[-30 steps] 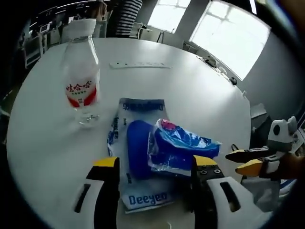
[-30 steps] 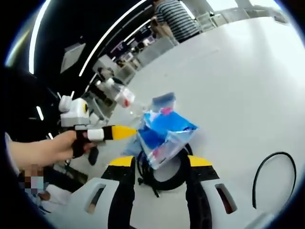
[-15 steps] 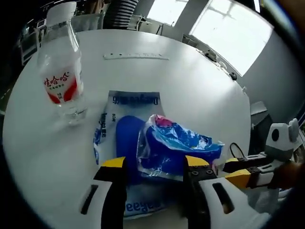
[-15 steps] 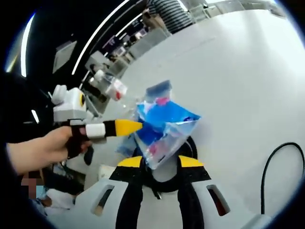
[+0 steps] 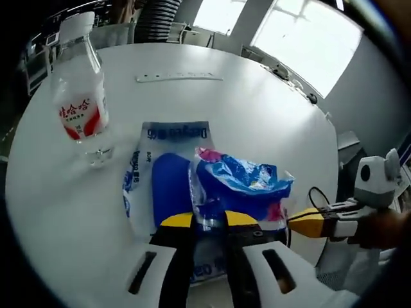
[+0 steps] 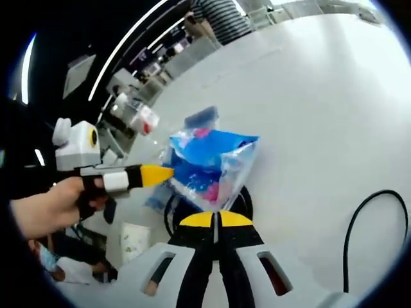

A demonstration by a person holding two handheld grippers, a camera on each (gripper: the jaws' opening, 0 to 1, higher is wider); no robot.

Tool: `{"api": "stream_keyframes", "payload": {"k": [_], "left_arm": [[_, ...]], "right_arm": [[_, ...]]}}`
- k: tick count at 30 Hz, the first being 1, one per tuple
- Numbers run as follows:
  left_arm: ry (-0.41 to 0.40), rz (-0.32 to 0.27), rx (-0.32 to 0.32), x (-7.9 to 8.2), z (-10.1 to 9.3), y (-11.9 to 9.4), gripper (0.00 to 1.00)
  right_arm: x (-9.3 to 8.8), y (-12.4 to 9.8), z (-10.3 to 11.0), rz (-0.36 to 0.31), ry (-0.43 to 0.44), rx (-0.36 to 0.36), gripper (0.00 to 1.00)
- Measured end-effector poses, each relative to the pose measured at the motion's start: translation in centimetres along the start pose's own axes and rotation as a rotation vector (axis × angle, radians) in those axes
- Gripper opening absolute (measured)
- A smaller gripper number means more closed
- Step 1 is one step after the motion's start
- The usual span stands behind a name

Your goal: Arrange the tabletop items into an orderly group along one side of the table until the central work area is clear of visible clutter.

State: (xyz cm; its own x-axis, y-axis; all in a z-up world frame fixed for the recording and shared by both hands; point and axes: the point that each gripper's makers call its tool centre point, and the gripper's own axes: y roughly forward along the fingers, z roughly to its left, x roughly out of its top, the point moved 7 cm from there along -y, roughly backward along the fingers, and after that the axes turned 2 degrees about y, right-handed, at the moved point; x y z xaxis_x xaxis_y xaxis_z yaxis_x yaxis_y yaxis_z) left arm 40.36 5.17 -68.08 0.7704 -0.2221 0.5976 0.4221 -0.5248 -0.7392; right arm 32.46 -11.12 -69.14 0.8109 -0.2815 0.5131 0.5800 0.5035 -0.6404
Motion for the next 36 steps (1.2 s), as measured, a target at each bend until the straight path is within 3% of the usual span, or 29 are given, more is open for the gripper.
{"api": "stream_keyframes", "payload": {"k": [5,14,20,25,29,34,35,36], "left_arm": [[0.004,-0.021,0.006,0.1,-0.5,-0.4,0.01],[-0.015,-0.118,0.008,0.2,-1.9,-2.1,0.0],[0.013,-0.143,0.013,0.6,-2.7,-2.9,0.0],[0.025,-0.195,0.002,1.8,-4.0,-3.5,0.0],[0.016,-0.22,0.003,2.5,-5.6,-3.3,0.0],[0.08,-0.259,0.029,4.2,-7.6,-1.6,0.0],[0.071,-0.259,0.033,4.3,-7.9,-1.3,0.0],[0.009,-0.262,0.055,4.3,-8.7,-1.1,0.0]], "right_arm": [[0.4,-0.6,-0.3,-0.014,0.013,0.024,0.0],[1.9,-1.8,-0.3,-0.057,-0.045,0.027,0.0],[3.3,-2.9,0.1,-0.086,-0.1,0.034,0.0],[5.0,-3.9,0.1,-0.116,-0.197,0.037,0.0],[7.1,-5.0,-1.3,-0.155,-0.173,0.05,0.0],[9.1,-5.4,-3.0,-0.144,-0.279,0.089,0.0],[9.3,-5.6,-3.6,-0.14,-0.278,0.093,0.0],[9.6,-6.3,-4.4,-0.127,-0.265,0.086,0.0]]}}
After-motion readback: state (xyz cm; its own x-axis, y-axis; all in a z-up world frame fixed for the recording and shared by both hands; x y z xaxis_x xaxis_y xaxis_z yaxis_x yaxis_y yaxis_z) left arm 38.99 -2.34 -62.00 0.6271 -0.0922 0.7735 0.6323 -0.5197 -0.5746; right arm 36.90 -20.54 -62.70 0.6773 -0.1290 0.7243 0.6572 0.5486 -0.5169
